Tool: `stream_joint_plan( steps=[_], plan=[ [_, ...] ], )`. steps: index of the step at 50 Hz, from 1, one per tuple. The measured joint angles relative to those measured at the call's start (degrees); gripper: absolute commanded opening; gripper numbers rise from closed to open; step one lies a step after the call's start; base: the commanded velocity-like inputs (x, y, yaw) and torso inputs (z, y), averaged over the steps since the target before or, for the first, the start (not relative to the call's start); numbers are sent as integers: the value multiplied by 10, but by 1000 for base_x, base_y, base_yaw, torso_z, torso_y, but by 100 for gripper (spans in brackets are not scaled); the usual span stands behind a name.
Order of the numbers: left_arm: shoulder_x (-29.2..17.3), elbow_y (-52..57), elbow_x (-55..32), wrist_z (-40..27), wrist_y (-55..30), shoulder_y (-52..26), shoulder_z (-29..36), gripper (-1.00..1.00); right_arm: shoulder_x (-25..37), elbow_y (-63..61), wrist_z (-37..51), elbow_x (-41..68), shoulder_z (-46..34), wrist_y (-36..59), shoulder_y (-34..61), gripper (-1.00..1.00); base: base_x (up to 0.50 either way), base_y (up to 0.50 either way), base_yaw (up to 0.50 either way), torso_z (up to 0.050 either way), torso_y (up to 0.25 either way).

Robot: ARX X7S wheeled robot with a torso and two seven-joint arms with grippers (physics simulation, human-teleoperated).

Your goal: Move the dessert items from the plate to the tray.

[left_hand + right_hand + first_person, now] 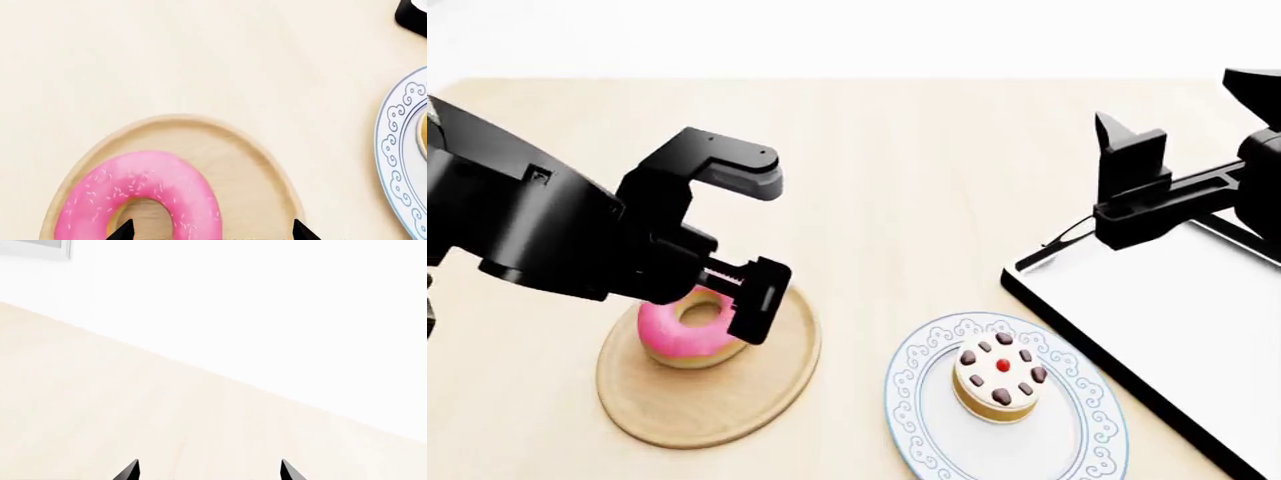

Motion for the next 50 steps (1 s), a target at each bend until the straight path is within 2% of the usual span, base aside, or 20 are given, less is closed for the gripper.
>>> stream_joint_plan(
  steps=[50],
  plan=[
    [14,-23,152,146,-3,49,14,100,18,-10,-21,-25,-7,-14,-18,100,0,0,0,0,0]
  ],
)
